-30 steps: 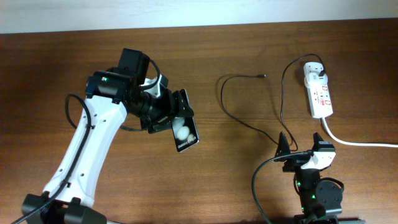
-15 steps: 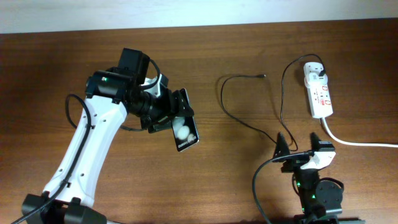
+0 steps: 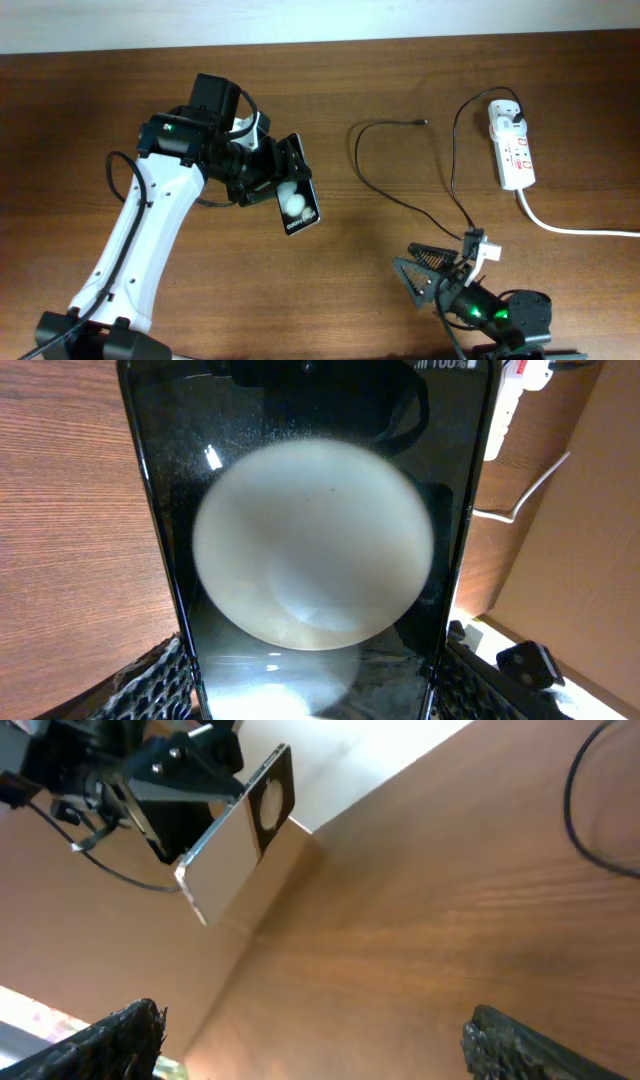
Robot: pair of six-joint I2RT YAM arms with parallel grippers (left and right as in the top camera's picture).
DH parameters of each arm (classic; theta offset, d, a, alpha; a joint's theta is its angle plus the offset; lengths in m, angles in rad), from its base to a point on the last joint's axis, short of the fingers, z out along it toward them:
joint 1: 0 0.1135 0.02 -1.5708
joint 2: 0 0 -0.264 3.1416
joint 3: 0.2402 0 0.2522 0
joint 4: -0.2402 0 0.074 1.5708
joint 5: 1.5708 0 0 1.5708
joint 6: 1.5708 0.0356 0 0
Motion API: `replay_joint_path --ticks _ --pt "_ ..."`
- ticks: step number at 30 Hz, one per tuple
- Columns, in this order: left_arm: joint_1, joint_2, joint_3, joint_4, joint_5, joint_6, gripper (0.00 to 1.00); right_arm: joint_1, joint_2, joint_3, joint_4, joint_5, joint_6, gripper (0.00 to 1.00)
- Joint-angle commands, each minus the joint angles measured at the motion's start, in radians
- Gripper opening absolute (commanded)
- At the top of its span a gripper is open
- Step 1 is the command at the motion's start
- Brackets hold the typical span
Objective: Plug charger to phone and switch on socket
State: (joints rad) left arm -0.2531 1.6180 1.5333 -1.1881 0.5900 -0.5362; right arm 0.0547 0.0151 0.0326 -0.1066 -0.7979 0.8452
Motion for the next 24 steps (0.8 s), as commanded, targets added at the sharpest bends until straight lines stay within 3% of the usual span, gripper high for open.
replay_joint_path --ticks 1,5,8,11,14,16,20,24 --pt "0.000 -0.001 0.006 0.002 0.009 -0.019 0.54 -0.002 0.023 0.100 -0.081 0.050 0.009 0.98" --pt "0.000 -0.001 0.006 0.010 0.020 -0.082 0.54 -0.002 0.144 0.285 -0.188 0.070 0.002 0.99" --pt "0.000 -0.001 0.006 0.029 0.020 -0.171 0.55 -0.002 0.334 0.478 -0.391 0.120 -0.161 0.99" --pt "0.000 -0.001 0.006 0.057 0.028 -0.282 0.55 -0.002 0.456 0.558 -0.411 0.158 -0.195 0.99" --pt "0.000 -0.001 0.006 0.098 0.043 -0.367 0.55 0.028 0.525 0.561 -0.347 0.213 -0.195 0.99" --pt "0.000 -0.001 0.006 0.112 0.044 -0.393 0.56 0.124 0.562 0.561 -0.217 0.267 -0.214 0.99" --pt "0.000 -0.001 0.006 0.134 0.054 -0.398 0.55 0.418 0.737 0.561 0.006 0.472 -0.214 0.99" --pt "0.000 -0.001 0.006 0.134 0.055 -0.399 0.55 0.623 0.955 0.561 0.249 0.623 -0.213 0.99"
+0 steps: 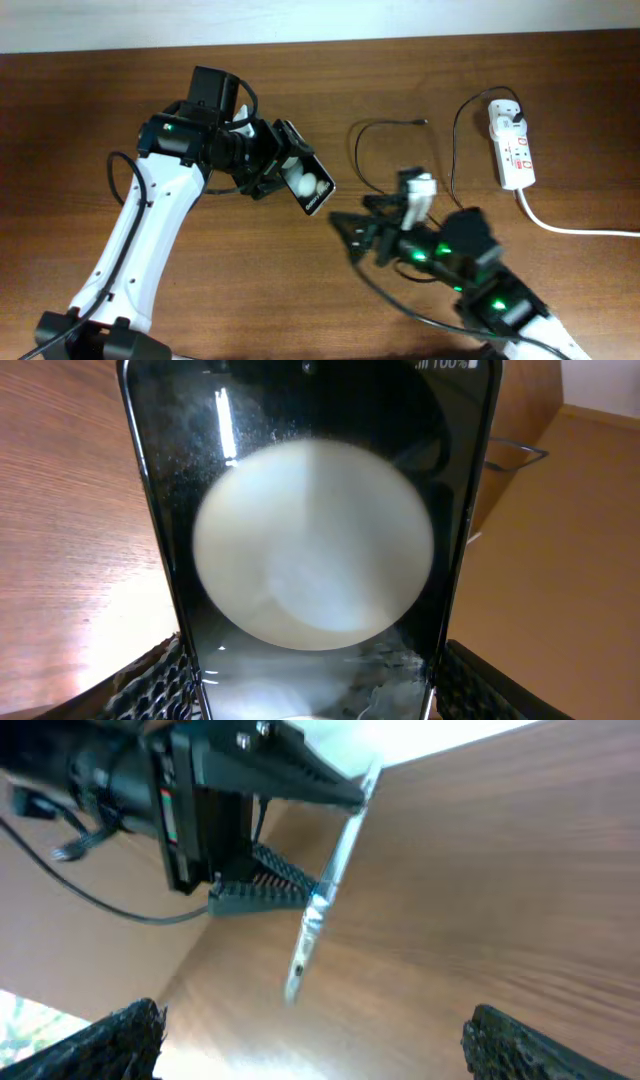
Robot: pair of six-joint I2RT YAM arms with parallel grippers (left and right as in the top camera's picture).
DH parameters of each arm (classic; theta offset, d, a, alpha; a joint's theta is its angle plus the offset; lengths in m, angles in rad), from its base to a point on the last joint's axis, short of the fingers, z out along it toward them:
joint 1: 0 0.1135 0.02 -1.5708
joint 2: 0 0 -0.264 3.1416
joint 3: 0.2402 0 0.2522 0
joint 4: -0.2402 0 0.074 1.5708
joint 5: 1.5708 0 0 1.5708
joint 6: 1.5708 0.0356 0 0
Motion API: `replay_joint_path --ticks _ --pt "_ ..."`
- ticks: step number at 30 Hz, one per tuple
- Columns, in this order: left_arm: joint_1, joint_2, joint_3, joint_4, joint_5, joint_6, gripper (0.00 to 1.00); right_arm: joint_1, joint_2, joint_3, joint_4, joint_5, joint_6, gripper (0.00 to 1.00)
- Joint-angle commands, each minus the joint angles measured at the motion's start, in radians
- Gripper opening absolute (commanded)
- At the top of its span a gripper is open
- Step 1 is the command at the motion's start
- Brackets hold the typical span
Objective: Plug charger to phone and switch on socket
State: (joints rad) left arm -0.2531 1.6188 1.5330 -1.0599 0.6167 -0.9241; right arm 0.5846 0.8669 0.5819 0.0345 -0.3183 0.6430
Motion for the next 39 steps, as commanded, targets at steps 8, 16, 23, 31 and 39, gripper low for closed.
replay_joint_path --ticks 8,16,23,31,39 --pt "0.000 -0.002 0.007 0.005 0.035 -0.010 0.57 0.149 0.359 0.011 0.438 0.236 0.002 0.74" --pt "0.000 -0.002 0.007 0.005 0.031 -0.010 0.57 0.148 0.359 0.011 0.482 0.253 0.240 0.39" --pt "-0.001 -0.002 0.007 0.009 0.031 -0.006 0.57 0.149 0.359 0.011 0.531 0.241 0.377 0.20" --pt "-0.001 -0.002 0.007 0.003 0.031 -0.003 0.87 0.149 0.364 0.011 0.480 0.229 0.394 0.08" --pt "0.082 -0.058 0.007 -0.048 0.042 0.209 0.99 0.115 0.362 0.011 0.470 0.270 0.390 0.04"
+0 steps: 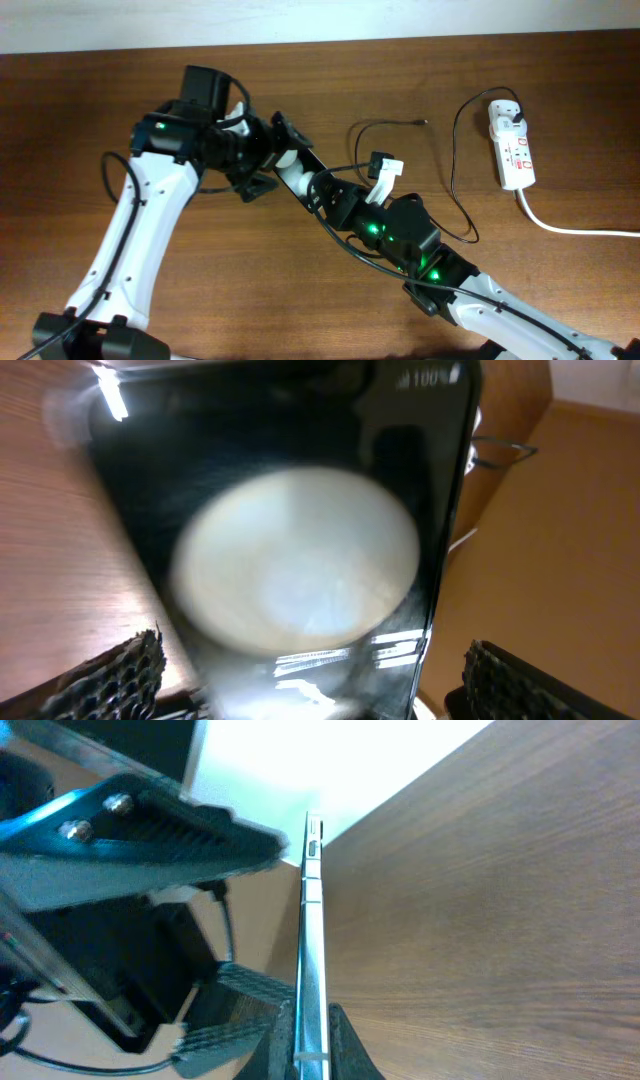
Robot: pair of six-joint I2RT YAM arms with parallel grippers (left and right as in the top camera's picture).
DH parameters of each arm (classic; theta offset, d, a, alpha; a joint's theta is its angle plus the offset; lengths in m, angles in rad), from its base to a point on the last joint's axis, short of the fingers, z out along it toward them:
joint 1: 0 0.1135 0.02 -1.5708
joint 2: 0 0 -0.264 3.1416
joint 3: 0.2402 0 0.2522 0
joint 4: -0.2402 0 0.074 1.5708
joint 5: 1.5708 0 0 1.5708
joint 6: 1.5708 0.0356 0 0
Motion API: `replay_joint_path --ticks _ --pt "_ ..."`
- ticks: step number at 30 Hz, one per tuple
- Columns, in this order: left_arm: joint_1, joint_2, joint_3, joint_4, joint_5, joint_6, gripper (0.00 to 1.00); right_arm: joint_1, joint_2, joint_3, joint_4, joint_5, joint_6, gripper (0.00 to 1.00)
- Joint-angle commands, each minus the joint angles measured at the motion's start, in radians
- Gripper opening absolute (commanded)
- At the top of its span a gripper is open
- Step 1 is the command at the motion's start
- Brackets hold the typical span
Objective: Plug charger to phone and switch on socket
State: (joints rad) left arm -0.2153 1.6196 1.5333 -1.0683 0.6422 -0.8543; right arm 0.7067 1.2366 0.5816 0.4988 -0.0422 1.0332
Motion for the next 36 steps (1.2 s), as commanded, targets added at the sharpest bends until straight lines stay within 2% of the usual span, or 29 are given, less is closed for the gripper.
replay_joint_path --ticks 1,4,7,10,12,15,19,23,27,30,31,34,36 --pt "0.060 -0.095 0.006 -0.073 0.011 0.183 0.99 -0.007 -0.008 0.012 0.006 -0.006 0.000 0.04" --pt "0.108 -0.290 0.006 -0.186 -0.084 0.273 0.98 -0.007 -0.008 0.012 0.005 -0.083 0.000 0.04" --pt "0.109 -0.565 0.006 -0.261 -0.342 0.273 0.99 -0.007 -0.009 0.012 -0.011 -0.136 0.001 0.04" --pt "0.109 -0.866 0.006 -0.336 -0.480 0.273 0.99 -0.007 -0.014 0.012 -0.013 -0.236 0.016 0.04" --pt "0.109 -1.064 0.006 -0.354 -0.502 0.272 0.99 -0.007 -0.014 0.012 -0.013 -0.321 0.050 0.04" --pt "0.109 -1.234 0.003 -0.408 -0.521 0.272 0.99 -0.007 -0.014 0.012 -0.026 -0.399 0.074 0.04" --pt "0.109 -1.323 -0.091 -0.439 -0.534 0.265 0.99 -0.007 -0.015 0.011 -0.078 -0.422 0.075 0.04" --pt "0.109 -1.327 -0.368 -0.261 -0.498 0.253 0.99 -0.008 -0.020 0.011 -0.129 -0.422 0.075 0.04" --pt "0.109 -1.327 -0.686 0.010 -0.333 0.097 0.99 -0.041 -0.055 0.011 -0.129 -0.422 0.076 0.04" --pt "0.109 -1.327 -0.910 0.289 -0.134 -0.032 0.99 -0.075 -0.078 0.011 -0.132 -0.423 0.076 0.04" --pt "0.109 -1.326 -0.994 0.384 -0.078 -0.127 0.99 -0.092 -0.082 0.011 -0.150 -0.422 0.076 0.04" --pt "0.109 -1.326 -1.108 0.466 -0.058 -0.369 0.99 -0.125 -0.082 0.011 -0.222 -0.418 0.104 0.04" --pt "0.109 -1.326 -1.159 0.567 -0.053 -0.436 0.99 -0.125 -0.082 0.011 -0.228 -0.418 0.195 0.04"
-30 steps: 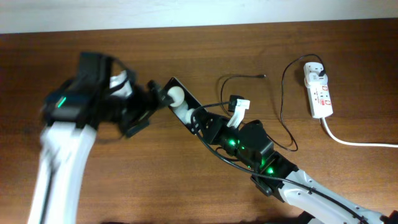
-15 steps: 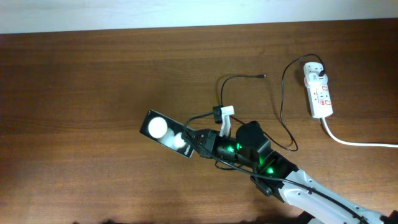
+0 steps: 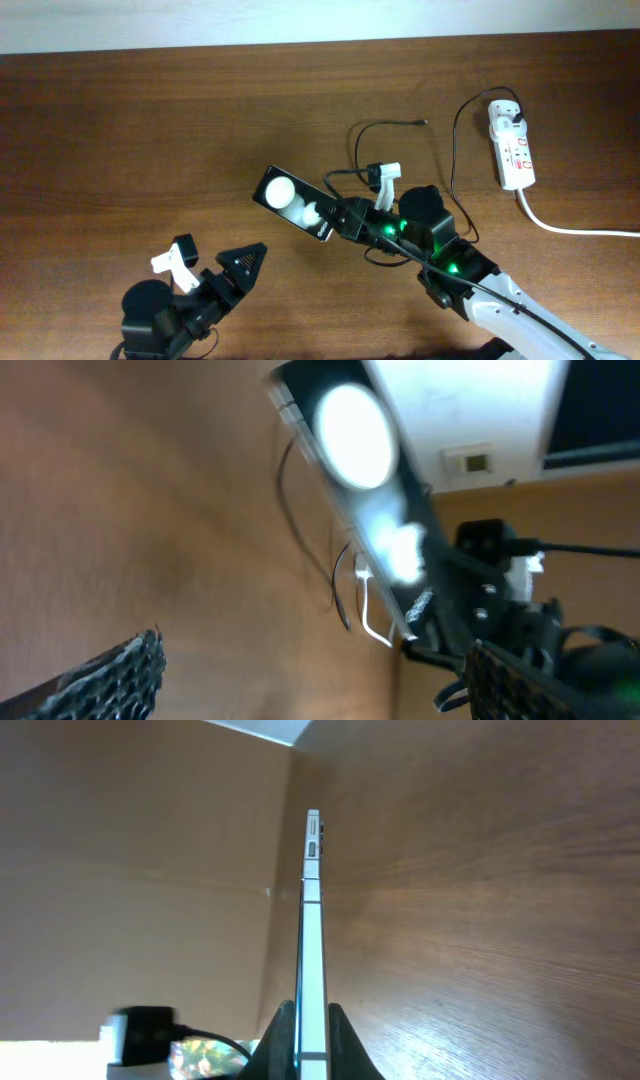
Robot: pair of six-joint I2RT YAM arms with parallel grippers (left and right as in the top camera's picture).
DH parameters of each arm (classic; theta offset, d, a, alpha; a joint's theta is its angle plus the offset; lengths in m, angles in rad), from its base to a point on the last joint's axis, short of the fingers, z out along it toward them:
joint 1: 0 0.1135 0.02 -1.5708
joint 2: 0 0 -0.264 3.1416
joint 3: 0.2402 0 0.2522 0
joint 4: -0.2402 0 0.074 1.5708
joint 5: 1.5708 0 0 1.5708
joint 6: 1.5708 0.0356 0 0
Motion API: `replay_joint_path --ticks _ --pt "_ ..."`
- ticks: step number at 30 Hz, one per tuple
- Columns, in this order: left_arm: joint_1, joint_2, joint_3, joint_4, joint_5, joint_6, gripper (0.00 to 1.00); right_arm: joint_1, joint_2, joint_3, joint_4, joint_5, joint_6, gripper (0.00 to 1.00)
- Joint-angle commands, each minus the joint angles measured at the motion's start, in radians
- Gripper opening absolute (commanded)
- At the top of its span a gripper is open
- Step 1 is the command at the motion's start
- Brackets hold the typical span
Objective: Plug charger to phone and switch on socket
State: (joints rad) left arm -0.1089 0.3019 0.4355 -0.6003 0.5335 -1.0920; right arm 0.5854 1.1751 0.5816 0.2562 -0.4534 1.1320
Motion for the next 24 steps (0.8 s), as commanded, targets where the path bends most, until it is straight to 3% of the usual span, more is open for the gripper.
replay_joint_path --ticks 1,6,23,24 --pt "0.002 -0.009 -0.077 0.146 0.059 -0.215 0.99 -0.003 -0.021 0.011 0.015 -0.006 0.139 0.04" --pt "0.002 -0.009 -0.094 0.236 0.034 -0.319 0.99 0.017 -0.021 0.011 0.017 -0.038 0.330 0.04" --pt "0.002 0.011 -0.094 0.256 -0.053 -0.607 0.84 0.162 -0.021 0.011 0.024 -0.024 0.482 0.04" --pt "0.002 0.012 -0.094 0.255 -0.053 -0.617 0.79 0.162 -0.021 0.011 0.025 -0.022 0.484 0.04"
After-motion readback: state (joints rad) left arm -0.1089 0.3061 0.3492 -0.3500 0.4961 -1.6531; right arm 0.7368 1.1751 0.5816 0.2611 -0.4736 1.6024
